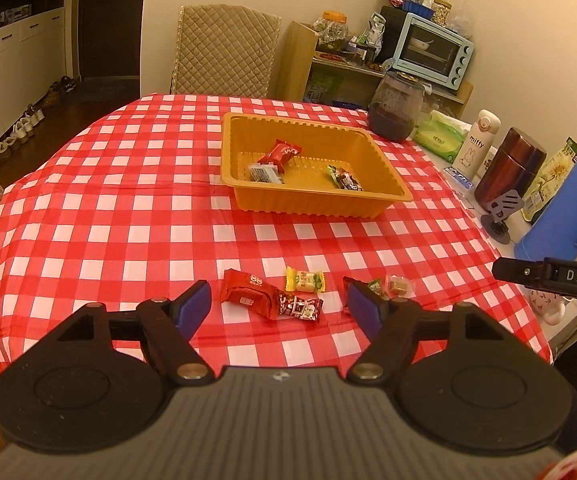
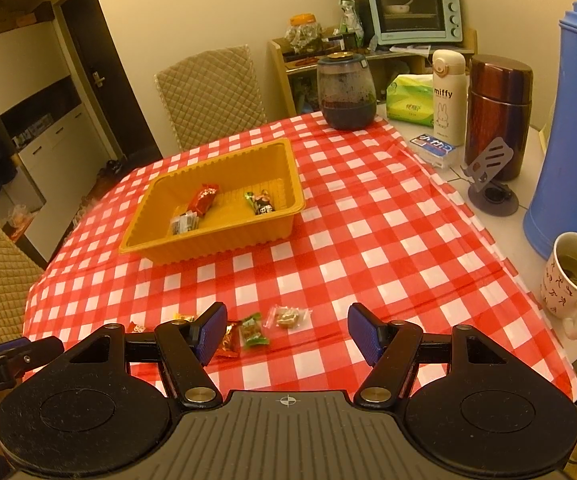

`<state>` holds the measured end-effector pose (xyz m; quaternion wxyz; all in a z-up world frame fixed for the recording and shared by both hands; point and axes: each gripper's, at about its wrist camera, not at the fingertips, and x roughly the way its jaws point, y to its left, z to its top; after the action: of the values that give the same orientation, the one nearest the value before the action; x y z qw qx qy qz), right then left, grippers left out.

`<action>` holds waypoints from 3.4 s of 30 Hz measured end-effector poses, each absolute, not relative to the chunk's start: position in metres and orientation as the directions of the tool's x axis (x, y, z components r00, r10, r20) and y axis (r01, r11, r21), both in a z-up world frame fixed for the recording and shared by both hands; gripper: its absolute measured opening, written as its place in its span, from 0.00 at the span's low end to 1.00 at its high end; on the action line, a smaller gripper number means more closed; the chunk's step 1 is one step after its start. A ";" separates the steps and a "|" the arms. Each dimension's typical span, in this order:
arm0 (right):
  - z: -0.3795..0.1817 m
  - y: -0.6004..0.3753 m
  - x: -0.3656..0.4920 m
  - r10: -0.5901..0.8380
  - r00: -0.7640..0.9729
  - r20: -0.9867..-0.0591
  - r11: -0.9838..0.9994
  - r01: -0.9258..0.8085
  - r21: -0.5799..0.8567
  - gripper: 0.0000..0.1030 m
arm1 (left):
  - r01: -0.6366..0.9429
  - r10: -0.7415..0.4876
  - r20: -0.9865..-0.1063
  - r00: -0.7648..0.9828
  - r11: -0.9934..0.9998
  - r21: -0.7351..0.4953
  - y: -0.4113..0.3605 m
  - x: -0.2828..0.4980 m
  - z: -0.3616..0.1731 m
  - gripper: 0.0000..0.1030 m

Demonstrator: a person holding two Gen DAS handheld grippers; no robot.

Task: Organize snacks
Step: 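Move both grippers back toward the remaining snacks on the table, then grasp the green-wrapped candy with the right gripper, then grasp the large red snack packet with the left gripper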

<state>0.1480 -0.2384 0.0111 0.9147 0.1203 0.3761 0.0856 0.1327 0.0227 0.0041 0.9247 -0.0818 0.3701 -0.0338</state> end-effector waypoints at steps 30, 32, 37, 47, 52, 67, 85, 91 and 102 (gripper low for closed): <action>-0.038 -0.226 0.158 0.268 0.663 -0.699 0.953 -0.074 0.295 0.65 | -0.047 -0.101 -0.751 0.652 0.984 -0.174 0.033 0.149 -0.051 0.72; -0.043 -0.225 0.160 0.269 0.657 -0.704 0.953 -0.072 0.296 0.65 | -0.049 -0.102 -0.756 0.647 0.983 -0.175 0.034 0.153 -0.055 0.72; -0.055 -0.222 0.168 0.274 0.641 -0.717 0.953 -0.079 0.293 0.65 | -0.050 -0.100 -0.766 0.635 0.984 -0.170 0.035 0.163 -0.064 0.72; -0.077 -0.208 0.189 0.292 0.610 -0.737 0.954 -0.129 0.271 0.52 | -0.049 -0.097 -0.778 0.621 0.986 -0.162 0.041 0.182 -0.079 0.72; -0.084 -0.195 0.201 0.318 0.597 -0.736 0.948 -0.172 0.270 0.40 | -0.041 -0.104 -0.777 0.621 0.986 -0.164 0.043 0.191 -0.083 0.72; -0.111 -0.165 0.232 0.306 0.569 -0.763 0.949 -0.251 0.193 0.31 | 0.001 -0.122 -0.781 0.612 0.988 -0.154 0.048 0.215 -0.098 0.72; -0.111 -0.169 0.223 0.292 0.576 -0.763 0.953 -0.240 0.184 0.23 | 0.248 -0.114 -0.795 0.596 0.968 0.046 0.020 0.243 -0.113 0.63; -0.111 -0.170 0.222 0.291 0.577 -0.763 0.954 -0.235 0.186 0.23 | 0.293 -0.109 -0.787 0.607 0.951 0.095 0.007 0.239 -0.120 0.58; -0.103 -0.172 0.219 0.290 0.592 -0.752 0.955 -0.227 0.190 0.14 | 0.207 -0.104 -0.774 0.624 0.978 0.036 0.018 0.222 -0.107 0.34</action>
<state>0.2190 -0.1722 -0.1033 0.8915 0.0367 0.4276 0.1451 0.2217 0.0178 -0.1065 0.8991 0.0609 0.4248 -0.0865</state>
